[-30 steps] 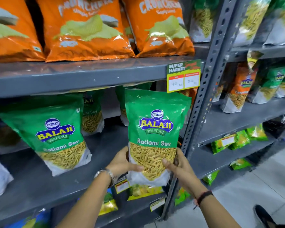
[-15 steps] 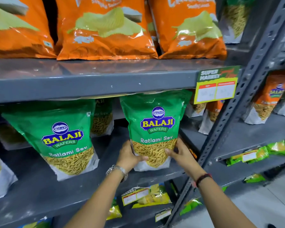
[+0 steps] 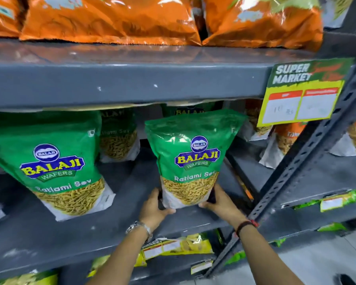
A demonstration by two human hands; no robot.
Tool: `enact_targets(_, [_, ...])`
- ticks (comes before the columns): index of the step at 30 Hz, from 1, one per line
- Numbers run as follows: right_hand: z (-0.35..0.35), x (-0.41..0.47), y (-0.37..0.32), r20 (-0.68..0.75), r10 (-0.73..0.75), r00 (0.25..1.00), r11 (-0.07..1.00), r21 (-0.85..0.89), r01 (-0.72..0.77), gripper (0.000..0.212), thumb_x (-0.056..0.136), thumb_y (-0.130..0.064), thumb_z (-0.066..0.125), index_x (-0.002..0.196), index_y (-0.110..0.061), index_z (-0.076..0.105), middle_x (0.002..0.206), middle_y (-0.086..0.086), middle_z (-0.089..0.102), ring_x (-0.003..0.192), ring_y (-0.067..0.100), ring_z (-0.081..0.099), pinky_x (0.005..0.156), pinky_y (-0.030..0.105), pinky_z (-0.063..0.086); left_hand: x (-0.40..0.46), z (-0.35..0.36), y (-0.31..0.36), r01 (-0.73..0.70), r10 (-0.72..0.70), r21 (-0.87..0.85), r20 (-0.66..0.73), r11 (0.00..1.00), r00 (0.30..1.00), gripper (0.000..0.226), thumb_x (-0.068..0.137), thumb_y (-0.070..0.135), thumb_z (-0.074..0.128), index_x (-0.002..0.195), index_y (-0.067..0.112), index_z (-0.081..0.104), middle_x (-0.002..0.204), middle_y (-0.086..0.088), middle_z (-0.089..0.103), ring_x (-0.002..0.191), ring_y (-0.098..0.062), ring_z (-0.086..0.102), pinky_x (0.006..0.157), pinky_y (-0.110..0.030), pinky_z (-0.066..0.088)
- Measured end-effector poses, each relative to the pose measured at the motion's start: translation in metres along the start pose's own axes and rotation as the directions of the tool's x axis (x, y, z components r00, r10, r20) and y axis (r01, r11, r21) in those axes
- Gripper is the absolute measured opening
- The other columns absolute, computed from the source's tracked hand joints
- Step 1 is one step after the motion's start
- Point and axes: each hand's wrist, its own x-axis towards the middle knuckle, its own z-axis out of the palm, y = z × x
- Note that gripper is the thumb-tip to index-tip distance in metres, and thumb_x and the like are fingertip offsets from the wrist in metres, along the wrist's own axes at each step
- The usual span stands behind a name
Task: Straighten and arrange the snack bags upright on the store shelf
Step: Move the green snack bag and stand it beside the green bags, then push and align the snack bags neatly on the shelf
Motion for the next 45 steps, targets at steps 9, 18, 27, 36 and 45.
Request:
enact_targets(9, [-0.035, -0.011, 0.015, -0.083, 0.004, 0.997, 0.998, -0.057, -0.009, 0.083, 0.068, -0.024, 0.073, 0.135, -0.017, 0.025, 0.141, 0.008, 0.042, 0.130, 0.024, 0.038, 0.105, 0.039, 0.033, -0.002, 0.053, 0.013, -0.047, 0.085, 0.332, -0.102, 0.942, 0.991, 0.066, 0.074, 0.046, 0.061, 0.130, 0.020, 0.037, 0.147, -0.004, 0.037, 0.140, -0.016, 0.024, 0.117, -0.039, 0.002])
enact_targets(18, [-0.026, -0.011, 0.026, -0.206, 0.063, 0.976, 0.990, -0.109, -0.087, 0.073, 0.074, -0.019, 0.071, 0.132, -0.014, 0.028, 0.135, 0.011, 0.048, 0.121, 0.028, 0.045, 0.094, 0.036, 0.038, 0.000, 0.056, 0.012, -0.079, 0.153, 0.418, -0.148, 0.905, 0.977, 0.058, 0.077, 0.047, 0.057, 0.128, 0.027, 0.042, 0.147, 0.000, 0.039, 0.141, -0.008, 0.019, 0.118, -0.038, 0.004])
enact_targets(27, [-0.018, -0.022, 0.020, -0.294, 0.068, 0.953, 0.990, -0.099, -0.102, 0.082, 0.073, -0.015, 0.071, 0.138, -0.012, 0.021, 0.138, 0.011, 0.046, 0.125, 0.030, 0.044, 0.100, 0.039, 0.039, -0.005, 0.050, 0.013, -0.124, 0.165, 0.307, -0.112, 0.944, 0.980, 0.070, 0.079, 0.039, 0.061, 0.138, 0.022, 0.028, 0.148, -0.003, 0.036, 0.142, -0.016, 0.019, 0.119, -0.041, 0.005])
enact_targets(36, [0.084, -0.058, -0.026, -0.438, -0.289, 0.851, 0.953, -0.052, 0.297, 0.023, 0.082, -0.002, 0.057, 0.094, -0.019, 0.047, 0.087, -0.001, 0.048, 0.087, -0.011, 0.047, 0.080, 0.005, 0.037, -0.074, -0.063, -0.043, 0.027, 0.086, 0.140, -0.738, 0.990, 0.670, 0.048, 0.070, 0.033, 0.064, 0.104, 0.000, 0.058, 0.105, -0.027, 0.062, 0.101, -0.038, 0.053, 0.088, -0.040, 0.037])
enact_targets(45, [0.198, 0.019, -0.085, 0.193, -0.165, 0.967, 0.980, -0.076, 0.182, 0.095, 0.069, -0.020, 0.075, 0.141, -0.009, 0.013, 0.151, 0.007, 0.021, 0.140, 0.020, 0.020, 0.113, 0.028, 0.017, -0.061, -0.186, -0.112, 0.233, -0.176, 0.073, -0.449, 0.970, 0.876, 0.118, 0.044, 0.041, 0.082, 0.140, 0.008, 0.023, 0.146, -0.015, 0.036, 0.135, -0.031, 0.032, 0.111, -0.049, 0.030])
